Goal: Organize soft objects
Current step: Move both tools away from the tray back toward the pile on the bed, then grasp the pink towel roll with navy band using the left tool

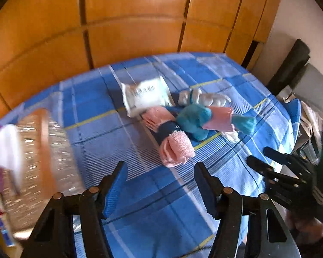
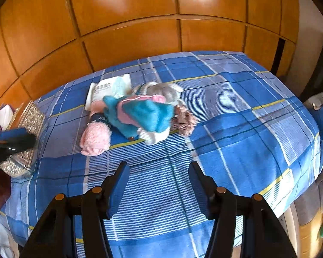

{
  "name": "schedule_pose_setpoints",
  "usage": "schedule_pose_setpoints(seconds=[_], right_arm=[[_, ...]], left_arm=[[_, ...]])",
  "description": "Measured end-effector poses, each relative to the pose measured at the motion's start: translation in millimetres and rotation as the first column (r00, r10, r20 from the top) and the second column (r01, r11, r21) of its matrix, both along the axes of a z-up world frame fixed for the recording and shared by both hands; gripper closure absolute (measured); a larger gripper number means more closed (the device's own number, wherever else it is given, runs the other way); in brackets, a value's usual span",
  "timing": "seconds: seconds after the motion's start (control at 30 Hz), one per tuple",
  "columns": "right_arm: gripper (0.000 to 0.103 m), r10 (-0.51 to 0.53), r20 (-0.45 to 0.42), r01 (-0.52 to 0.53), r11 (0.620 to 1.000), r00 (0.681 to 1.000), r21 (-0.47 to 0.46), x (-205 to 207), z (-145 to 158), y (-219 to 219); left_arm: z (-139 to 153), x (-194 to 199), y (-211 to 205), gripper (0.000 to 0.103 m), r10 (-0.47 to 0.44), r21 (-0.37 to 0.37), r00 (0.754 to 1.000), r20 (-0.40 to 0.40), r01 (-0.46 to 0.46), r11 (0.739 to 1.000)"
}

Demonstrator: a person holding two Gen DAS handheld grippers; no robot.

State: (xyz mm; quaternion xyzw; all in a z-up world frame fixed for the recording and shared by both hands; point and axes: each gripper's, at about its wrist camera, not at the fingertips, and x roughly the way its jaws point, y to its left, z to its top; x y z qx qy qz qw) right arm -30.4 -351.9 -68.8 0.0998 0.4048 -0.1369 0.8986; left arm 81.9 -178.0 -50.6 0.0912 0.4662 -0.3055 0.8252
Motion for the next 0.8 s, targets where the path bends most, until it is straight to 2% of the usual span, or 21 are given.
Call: schedule_pose_setpoints(seconds=[0.37,0.5,0.57,0.6,0.67,0.77,0.8], right_arm=[[0.045,-0.056,0.000,0.056,0.997,0.998,0.060,-1.1,-6.2,-23.7],[0.045,-0.069,-0.013,0.070,0.995,0.998,0.077,-0.6,-11.9,-28.9],[0.045,-0.073,-0.017,0.074,0.994,0.997,0.075,-1.1,-13.5,-30.1],[0.045,-0.075,-0.015,0.076,0.994,0.997,0.073,-1.8,-13.2,-30.7],[0.045,-0.078,0.001,0.078,0.994,0.997,0.072,-3.6,-8.4,-33.8],[0.045,-0.055,0.044,0.051,0.995,0.998,0.081,-4.8,8.3,-40.3],[0.045,-0.021,0.055,0.017,0.997,0.998,0.079,-2.0,17.9,-42.3]], left_arm=[[-51.2,49.3,-54.6,0.038,0.005,0.055,0.995,-0.095,0.000,0.999],[-65.7,66.2,-67.0,0.039,0.010,0.045,0.995,-0.097,-0.006,0.999],[-73.9,69.6,-67.1,0.057,0.014,0.050,0.993,-0.117,-0.008,0.999],[-76.5,69.6,-65.6,0.061,0.012,0.039,0.991,-0.134,-0.007,0.999],[-75.5,66.7,-61.5,0.063,0.006,0.024,0.993,-0.121,-0.003,1.000],[-74.4,63.1,-47.7,0.065,0.018,0.008,0.990,-0.142,-0.017,1.000],[-74.4,61.4,-44.1,0.065,0.018,0.010,0.989,-0.143,-0.016,1.000]])
